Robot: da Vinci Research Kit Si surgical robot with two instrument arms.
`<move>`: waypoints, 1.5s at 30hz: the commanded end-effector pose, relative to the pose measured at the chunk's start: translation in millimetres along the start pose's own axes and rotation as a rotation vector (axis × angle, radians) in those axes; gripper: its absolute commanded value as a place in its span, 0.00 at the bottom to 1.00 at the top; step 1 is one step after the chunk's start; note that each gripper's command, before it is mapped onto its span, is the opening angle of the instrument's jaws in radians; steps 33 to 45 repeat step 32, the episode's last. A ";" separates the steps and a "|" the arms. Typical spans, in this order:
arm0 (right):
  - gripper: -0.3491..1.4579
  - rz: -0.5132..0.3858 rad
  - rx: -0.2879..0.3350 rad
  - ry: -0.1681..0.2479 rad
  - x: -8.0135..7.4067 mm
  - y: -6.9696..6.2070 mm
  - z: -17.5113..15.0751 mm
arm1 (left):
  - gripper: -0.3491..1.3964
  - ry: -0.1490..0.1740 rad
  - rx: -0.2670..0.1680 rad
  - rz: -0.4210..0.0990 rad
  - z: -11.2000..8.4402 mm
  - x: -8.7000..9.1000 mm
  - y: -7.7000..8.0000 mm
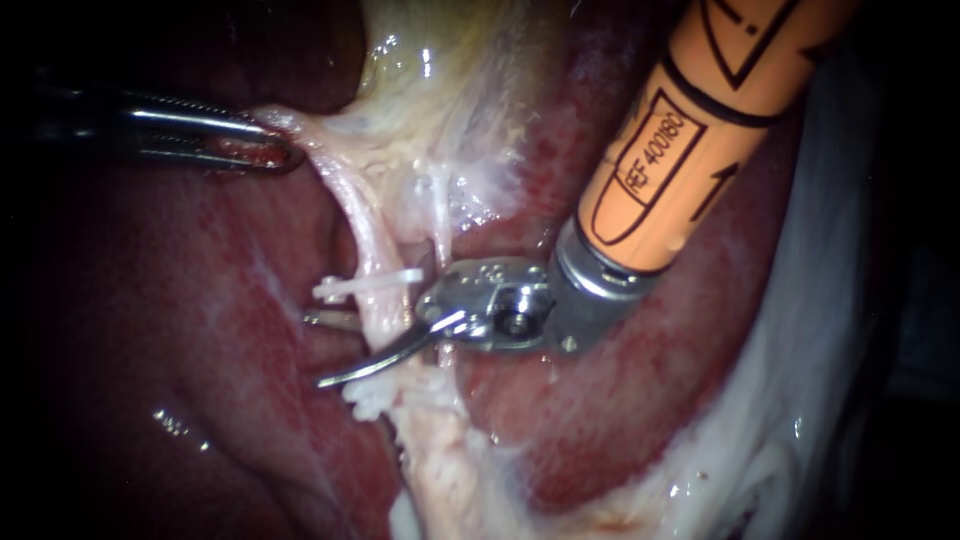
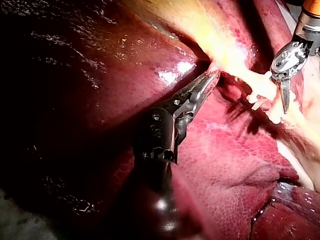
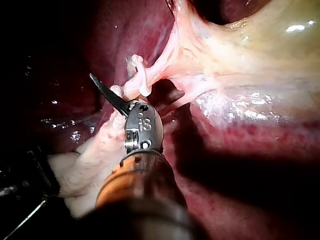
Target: Go to the cutting position left tube
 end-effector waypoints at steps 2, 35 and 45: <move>0.90 0.001 0.001 0.003 0.4 -0.2 0.1 | 0.00 0.000 -0.001 0.000 0.0 0.0 0.0; 0.89 -0.002 0.013 0.008 0.6 -0.5 0.3 | 0.00 0.000 -0.001 0.000 0.0 0.0 -0.1; 0.89 -0.002 0.013 0.008 0.6 -0.5 0.3 | 0.00 0.000 -0.001 0.000 0.0 0.0 -0.1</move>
